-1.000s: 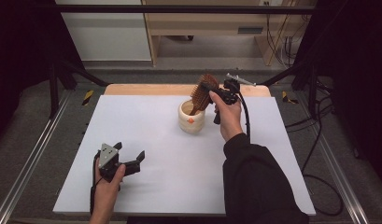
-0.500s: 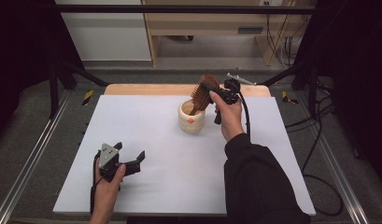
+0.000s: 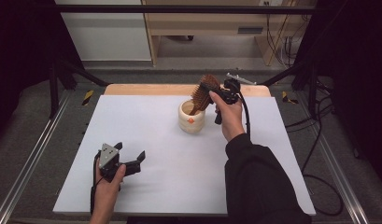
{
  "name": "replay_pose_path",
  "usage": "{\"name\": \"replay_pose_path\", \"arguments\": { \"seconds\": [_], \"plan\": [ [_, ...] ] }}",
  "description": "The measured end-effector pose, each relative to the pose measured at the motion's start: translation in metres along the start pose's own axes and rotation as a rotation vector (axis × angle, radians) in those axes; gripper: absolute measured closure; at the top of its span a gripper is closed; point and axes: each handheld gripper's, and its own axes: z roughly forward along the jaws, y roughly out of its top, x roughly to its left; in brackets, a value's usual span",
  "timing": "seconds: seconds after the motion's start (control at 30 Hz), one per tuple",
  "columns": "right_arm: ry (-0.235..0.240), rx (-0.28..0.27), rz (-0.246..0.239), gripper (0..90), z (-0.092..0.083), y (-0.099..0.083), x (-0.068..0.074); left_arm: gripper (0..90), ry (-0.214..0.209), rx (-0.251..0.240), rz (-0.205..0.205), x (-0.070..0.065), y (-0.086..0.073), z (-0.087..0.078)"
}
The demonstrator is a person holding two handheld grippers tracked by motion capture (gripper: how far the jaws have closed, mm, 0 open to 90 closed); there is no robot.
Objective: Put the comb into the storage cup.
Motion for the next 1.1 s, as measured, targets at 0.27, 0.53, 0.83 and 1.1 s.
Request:
{"name": "replay_pose_path", "arguments": {
  "seconds": [0.27, 0.53, 0.83, 1.1],
  "plan": [
    [-0.002, 0.004, -0.001, 33.7, -0.001, 0.0, 0.0, 2.5, -0.002, 0.001, 0.001, -0.001, 0.0, 0.001],
    [-0.004, 0.009, -0.003, 31.2, -0.003, 0.001, 0.001, 2.5, -0.003, 0.002, 0.004, -0.001, 0.0, 0.001],
    [-0.016, 0.011, -0.022, 27.7, -0.009, 0.004, 0.002, 2.5, -0.007, 0.005, 0.008, -0.004, 0.0, 0.002],
    [-0.037, -0.009, -0.067, 19.4, -0.02, 0.01, 0.009, 2.5, 0.006, -0.006, 0.009, -0.001, 0.0, 0.0]
  ]
}}
